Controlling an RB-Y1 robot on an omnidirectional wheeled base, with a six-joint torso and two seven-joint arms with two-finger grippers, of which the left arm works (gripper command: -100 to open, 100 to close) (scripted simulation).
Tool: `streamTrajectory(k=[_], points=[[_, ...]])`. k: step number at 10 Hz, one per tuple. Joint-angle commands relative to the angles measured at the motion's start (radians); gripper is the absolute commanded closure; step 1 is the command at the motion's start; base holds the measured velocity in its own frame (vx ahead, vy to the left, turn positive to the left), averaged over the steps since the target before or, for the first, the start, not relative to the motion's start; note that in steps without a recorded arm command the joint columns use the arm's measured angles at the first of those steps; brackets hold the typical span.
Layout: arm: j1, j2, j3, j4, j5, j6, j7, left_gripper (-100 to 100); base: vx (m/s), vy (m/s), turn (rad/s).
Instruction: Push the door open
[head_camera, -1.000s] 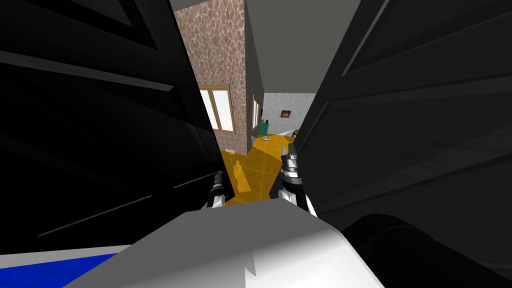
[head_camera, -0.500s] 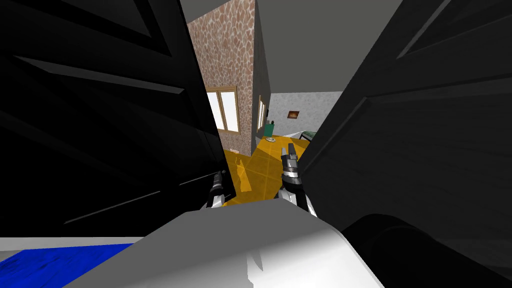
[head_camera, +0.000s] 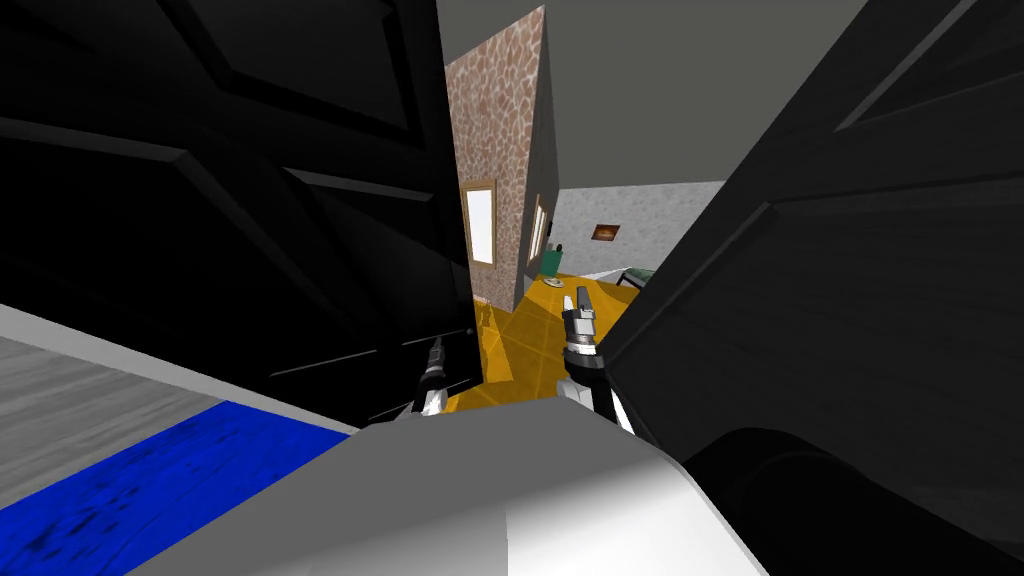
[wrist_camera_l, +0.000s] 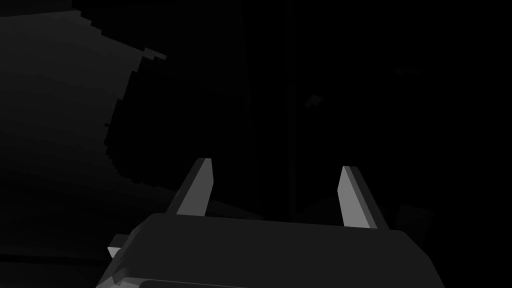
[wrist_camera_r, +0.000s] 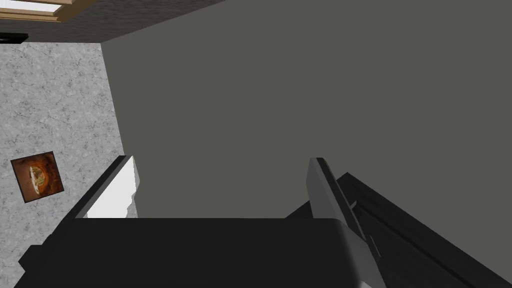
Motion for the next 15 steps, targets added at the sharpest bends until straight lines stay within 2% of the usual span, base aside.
streamTrajectory(k=[1,3,4,5,9,10,11,12,14,15], points=[[0.021,-0.009,-0.012,-0.042,0.001,0.017,-0.006,-100,-0.085,0.023,0.069],[0.017,-0.048,-0.049,-0.036,0.01,0.017,-0.004,-100,-0.102,-0.054,0.212],[0.017,-0.048,-0.049,-0.036,0.01,0.017,-0.004,-100,-0.077,-0.09,0.059],[0.015,-0.069,-0.061,-0.034,0.013,0.016,-0.003,-100,-0.072,-0.107,0.06],[0.013,-0.103,-0.075,-0.032,0.016,0.016,-0.003,-100,-0.057,-0.2,0.042],[0.018,-0.1,-0.073,-0.043,0.015,0.023,-0.007,-100,-0.019,-0.109,0.012],[0.018,-0.088,-0.073,-0.043,0.015,0.022,-0.007,-100,0.006,0.08,0.021],[0.018,-0.088,-0.073,-0.043,0.015,0.022,-0.007,-100,0.053,0.143,-0.001],[0.018,-0.066,-0.073,-0.042,0.016,0.021,-0.008,-100,0.097,0.174,0.0],[0.018,-0.049,-0.072,-0.042,0.016,0.02,-0.009,-100,0.089,0.175,0.001]])
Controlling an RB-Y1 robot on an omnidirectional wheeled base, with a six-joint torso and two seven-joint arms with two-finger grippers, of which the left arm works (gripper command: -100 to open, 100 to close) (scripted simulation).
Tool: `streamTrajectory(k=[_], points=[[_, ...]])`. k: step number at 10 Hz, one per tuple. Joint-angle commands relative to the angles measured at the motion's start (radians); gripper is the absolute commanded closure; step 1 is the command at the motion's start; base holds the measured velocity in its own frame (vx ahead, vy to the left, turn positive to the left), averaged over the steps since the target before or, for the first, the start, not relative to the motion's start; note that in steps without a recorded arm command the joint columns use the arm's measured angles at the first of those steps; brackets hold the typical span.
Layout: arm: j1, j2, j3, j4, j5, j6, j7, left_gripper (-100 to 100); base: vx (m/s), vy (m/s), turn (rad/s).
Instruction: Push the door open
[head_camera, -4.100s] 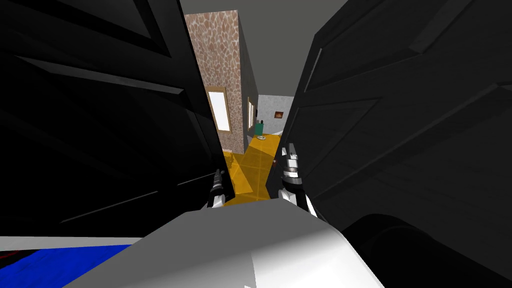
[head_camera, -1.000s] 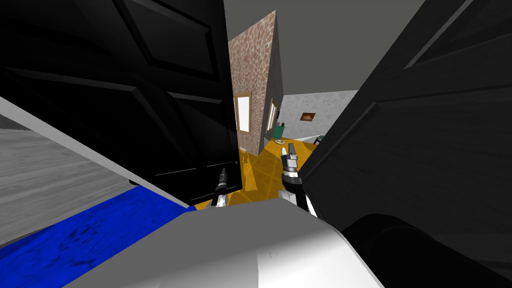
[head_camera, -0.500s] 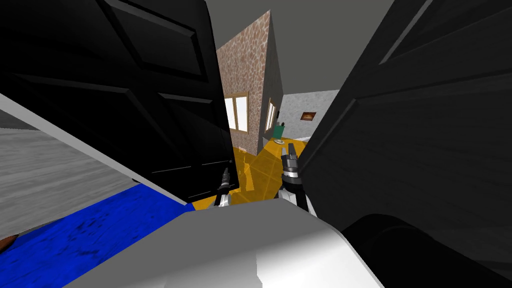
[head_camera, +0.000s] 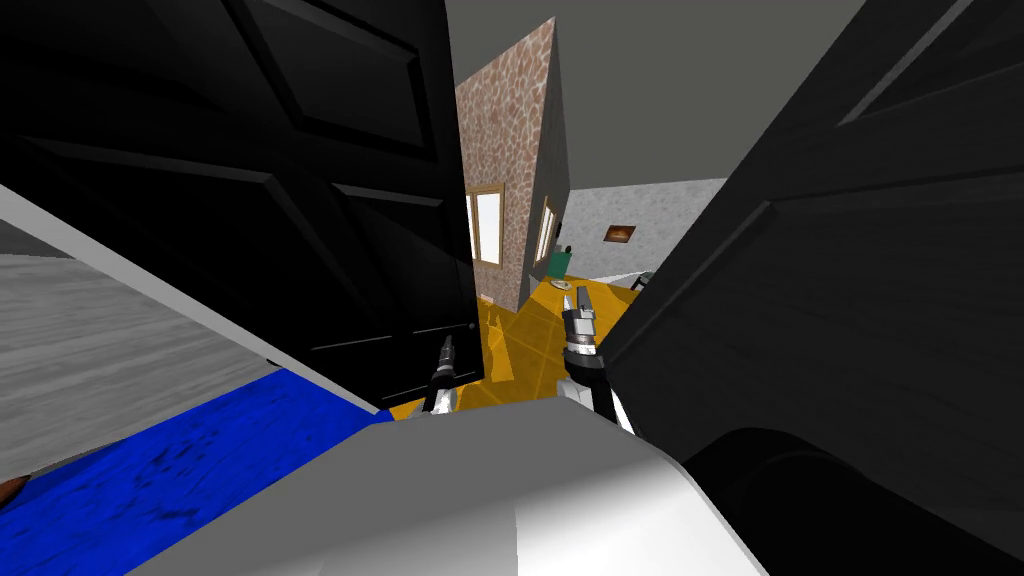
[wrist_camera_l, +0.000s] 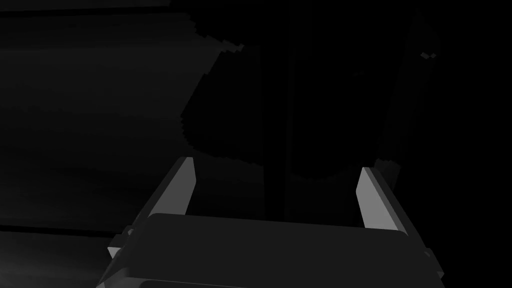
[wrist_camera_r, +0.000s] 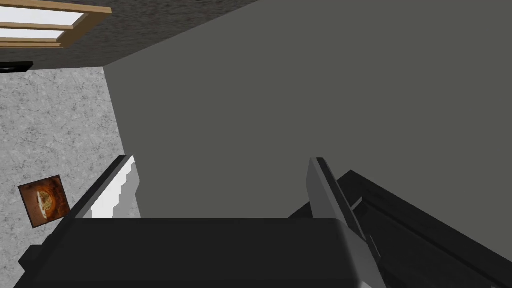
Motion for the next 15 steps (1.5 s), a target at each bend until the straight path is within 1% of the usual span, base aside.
streamTrajectory(k=[1,2,3,4,5,6,7,9,10,11,12,13,14,15], points=[[0.0,0.031,0.001,0.003,0.001,-0.004,-0.001,-100,0.126,0.144,-0.017],[0.0,0.046,0.003,0.004,0.001,-0.006,-0.002,-100,0.188,0.072,-0.027],[0.001,0.053,0.004,0.005,0.002,-0.008,-0.004,-100,0.215,0.017,-0.027],[0.001,0.052,0.005,0.006,0.002,-0.01,-0.005,-100,0.181,-0.044,-0.027],[0.001,0.046,0.006,0.007,0.003,-0.011,-0.005,-100,0.156,-0.076,-0.021],[0.001,0.035,0.007,0.008,0.003,-0.013,-0.006,-100,0.14,-0.116,-0.024],[0.001,0.02,0.008,0.008,0.004,-0.014,-0.007,-100,0.142,-0.11,0.003],[0.001,-0.014,0.01,0.01,0.004,-0.016,-0.008,-100,0.087,-0.114,-0.029],[0.001,-0.014,0.01,0.01,0.004,-0.016,-0.008,-100,0.05,-0.088,-0.002],[0.001,-0.041,0.011,0.01,0.005,-0.017,-0.009,-100,0.045,-0.085,-0.002],[0.001,-0.041,0.011,0.013,0.005,-0.017,-0.009,-100,0.042,-0.069,-0.021],[-0.008,-0.036,0.012,0.032,0.006,-0.031,-0.006,-100,0.014,-0.023,0.012],[-0.008,-0.036,0.012,0.032,0.006,-0.031,-0.006,100,-0.005,0.001,-0.004],[-0.008,-0.036,0.012,0.032,0.006,-0.031,-0.006,100,-0.009,0.006,-0.009]])
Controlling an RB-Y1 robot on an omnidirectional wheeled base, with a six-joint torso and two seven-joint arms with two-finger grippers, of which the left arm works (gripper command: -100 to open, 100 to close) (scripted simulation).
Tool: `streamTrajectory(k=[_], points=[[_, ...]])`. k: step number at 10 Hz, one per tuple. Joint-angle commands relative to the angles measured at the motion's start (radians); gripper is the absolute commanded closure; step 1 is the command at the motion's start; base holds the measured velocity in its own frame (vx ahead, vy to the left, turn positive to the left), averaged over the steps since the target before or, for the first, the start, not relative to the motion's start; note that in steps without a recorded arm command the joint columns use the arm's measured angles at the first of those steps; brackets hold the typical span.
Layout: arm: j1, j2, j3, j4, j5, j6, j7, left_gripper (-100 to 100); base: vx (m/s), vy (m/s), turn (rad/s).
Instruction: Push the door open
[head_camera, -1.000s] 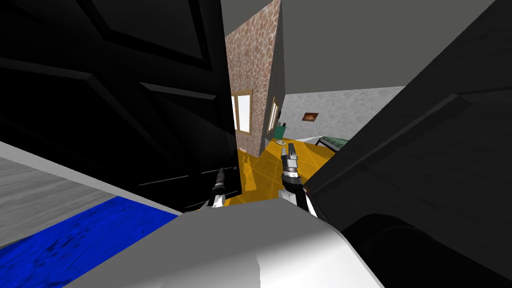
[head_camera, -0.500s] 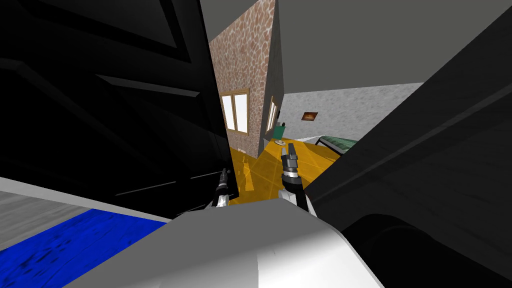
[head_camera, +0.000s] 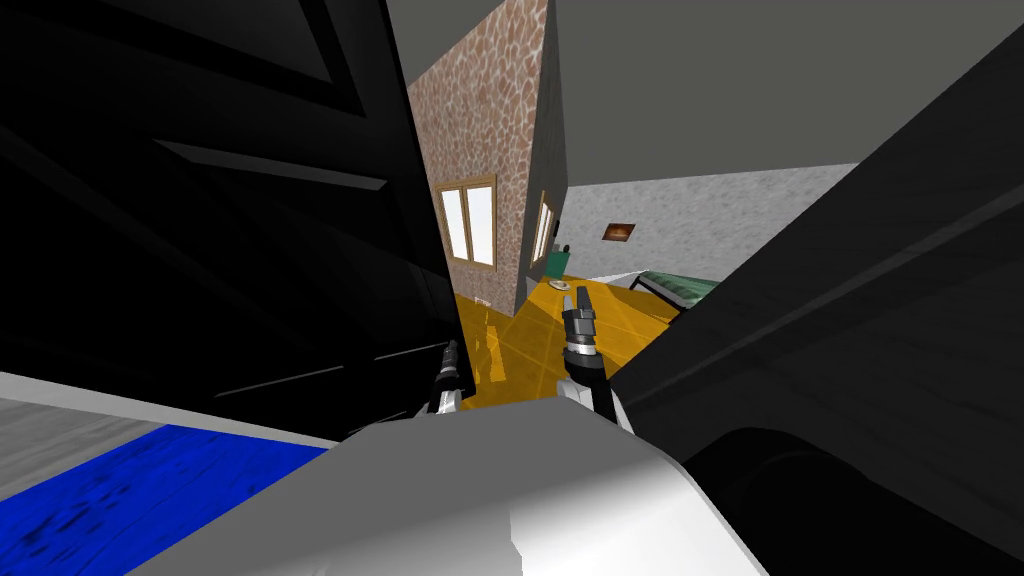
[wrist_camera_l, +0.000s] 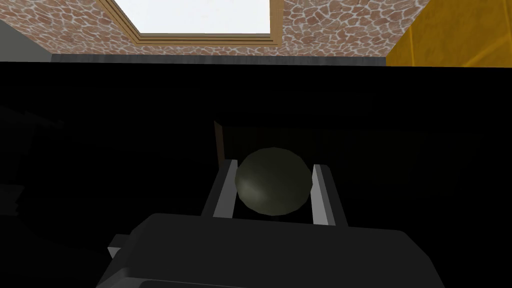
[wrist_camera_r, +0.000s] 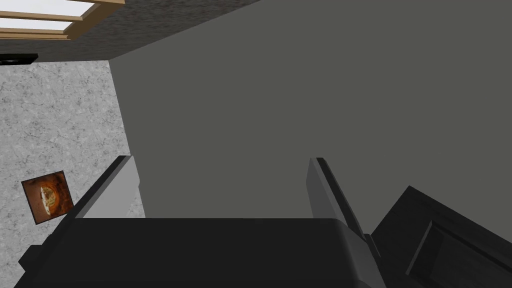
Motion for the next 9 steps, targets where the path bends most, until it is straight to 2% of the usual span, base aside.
streamTrajectory(k=[1,4,5,9], points=[[-0.002,0.002,0.0,-0.001,-0.001,-0.002,-0.001,100,-0.003,0.006,-0.005],[-0.002,0.002,0.0,-0.001,-0.001,-0.002,-0.001,100,0.0,0.0,0.0],[-0.002,0.028,0.012,0.0,0.01,-0.001,-0.006,100,0.106,0.014,0.002],[-0.004,0.053,0.031,-0.002,0.025,-0.001,-0.014,100,0.127,0.002,0.011]])
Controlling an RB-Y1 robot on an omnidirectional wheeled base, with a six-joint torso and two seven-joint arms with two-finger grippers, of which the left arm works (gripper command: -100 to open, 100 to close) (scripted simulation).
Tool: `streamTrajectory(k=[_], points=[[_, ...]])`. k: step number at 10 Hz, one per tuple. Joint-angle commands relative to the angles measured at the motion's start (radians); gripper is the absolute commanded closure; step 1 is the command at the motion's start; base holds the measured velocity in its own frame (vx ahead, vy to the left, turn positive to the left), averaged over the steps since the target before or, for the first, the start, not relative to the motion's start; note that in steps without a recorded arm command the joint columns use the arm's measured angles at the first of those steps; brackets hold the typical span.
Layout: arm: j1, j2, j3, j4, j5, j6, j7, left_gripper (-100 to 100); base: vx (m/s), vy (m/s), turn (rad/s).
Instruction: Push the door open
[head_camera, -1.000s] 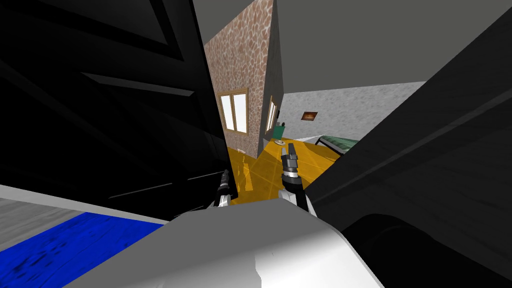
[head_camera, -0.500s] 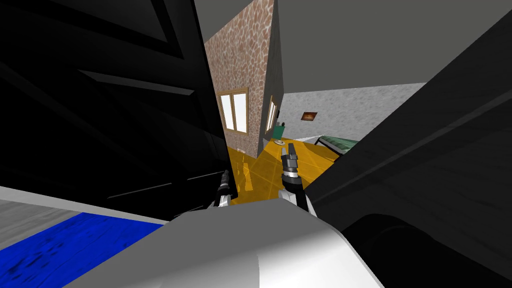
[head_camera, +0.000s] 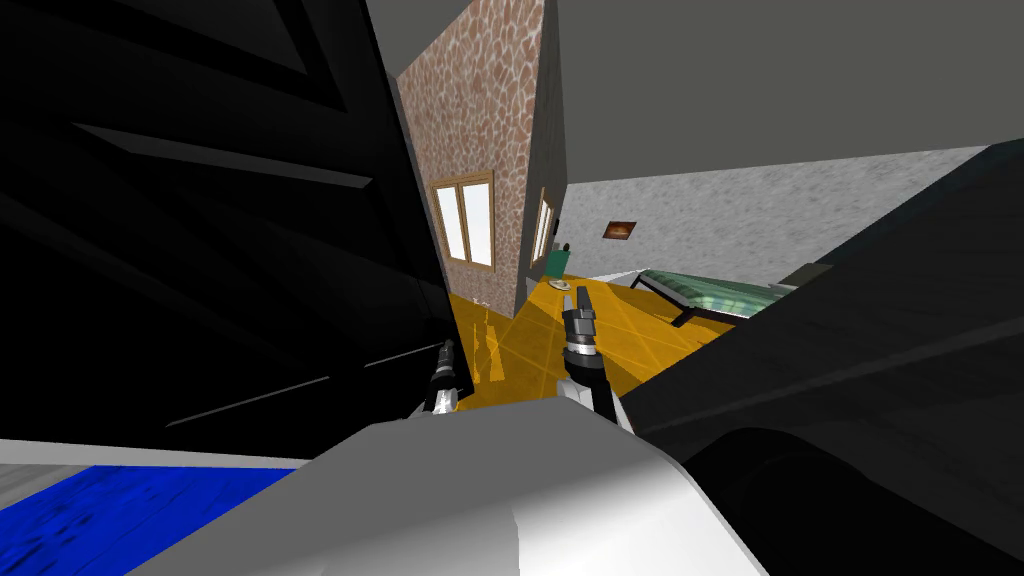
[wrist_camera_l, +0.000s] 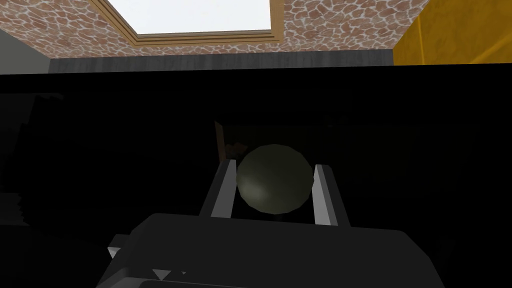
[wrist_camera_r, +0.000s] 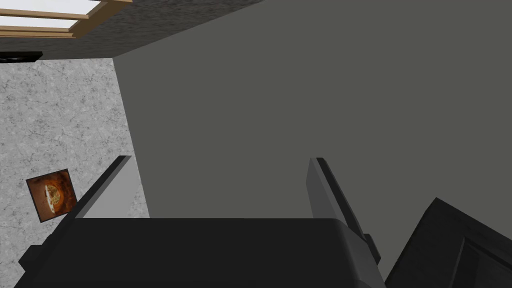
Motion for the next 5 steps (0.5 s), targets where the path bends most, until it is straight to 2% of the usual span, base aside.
streamTrajectory(k=[1,2,3,5], points=[[0.016,0.023,0.014,-0.029,0.007,0.005,-0.003,100,0.112,-0.003,0.02],[0.016,0.023,0.014,-0.028,0.007,0.005,-0.003,100,0.045,-0.003,-0.004],[0.015,0.033,0.028,-0.03,0.018,0.004,-0.01,100,0.103,-0.033,0.025],[0.013,0.037,0.047,-0.031,0.033,0.004,-0.018,100,0.177,-0.036,0.049]])
